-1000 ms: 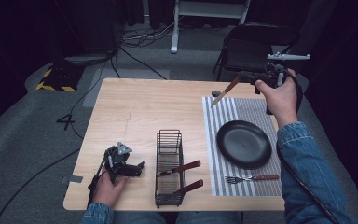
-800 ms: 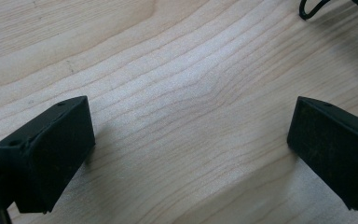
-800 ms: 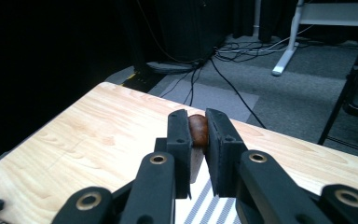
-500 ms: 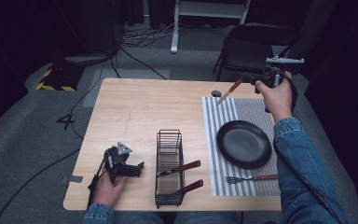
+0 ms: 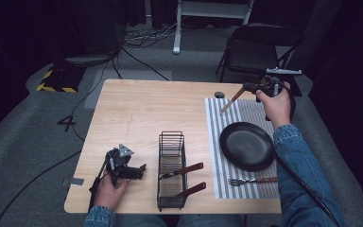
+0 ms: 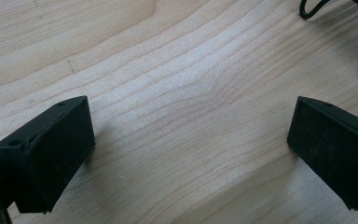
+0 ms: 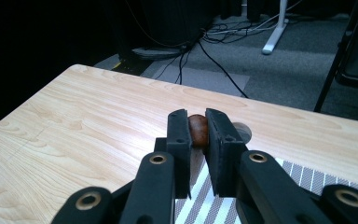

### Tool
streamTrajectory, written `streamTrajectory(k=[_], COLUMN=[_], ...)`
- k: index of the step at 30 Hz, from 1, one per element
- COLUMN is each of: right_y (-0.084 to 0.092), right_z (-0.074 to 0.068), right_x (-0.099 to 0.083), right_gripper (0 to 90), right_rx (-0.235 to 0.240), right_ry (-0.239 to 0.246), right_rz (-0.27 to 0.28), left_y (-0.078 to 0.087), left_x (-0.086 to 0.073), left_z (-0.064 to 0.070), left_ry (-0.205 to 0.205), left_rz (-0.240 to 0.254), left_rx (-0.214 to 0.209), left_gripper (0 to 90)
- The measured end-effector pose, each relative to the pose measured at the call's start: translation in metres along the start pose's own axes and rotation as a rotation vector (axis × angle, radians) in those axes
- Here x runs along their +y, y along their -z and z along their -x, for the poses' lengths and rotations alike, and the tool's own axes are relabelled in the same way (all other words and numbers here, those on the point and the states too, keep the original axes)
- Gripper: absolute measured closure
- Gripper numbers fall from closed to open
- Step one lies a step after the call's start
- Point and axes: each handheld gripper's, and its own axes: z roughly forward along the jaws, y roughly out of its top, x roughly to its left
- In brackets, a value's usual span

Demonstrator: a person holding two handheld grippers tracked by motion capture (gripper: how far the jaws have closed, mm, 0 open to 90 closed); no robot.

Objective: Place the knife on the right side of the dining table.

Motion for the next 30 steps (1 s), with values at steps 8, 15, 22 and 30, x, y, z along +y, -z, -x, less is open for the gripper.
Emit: streamTrajectory(k=[8, 15, 22, 30], right_y=[-0.002, 0.002, 0.005, 0.006], right_z=[0.004, 0.011, 0.020, 0.026], right_x=[-0.008, -0.009, -0.015, -0.020], right_gripper=[80.4, 78.8, 74.3, 70.7], right_rx=[-0.017, -0.067, -0.163, -0.224], right_ry=[-0.007, -0.025, -0.027, -0.016], right_rz=[-0.017, -0.042, -0.077, -0.102], left_y=[0.000, 0.000, 0.000, 0.000], left_x=[0.000, 0.000, 0.000, 0.000], left_z=[0.000, 0.000, 0.000, 0.000], left_ry=[0.000, -0.001, -0.001, -0.001], left_rz=[0.000, 0.000, -0.002, -0.002], left_rx=[0.001, 0.001, 0.002, 0.001], left_gripper=[0.8, 0.8, 0.8, 0.8])
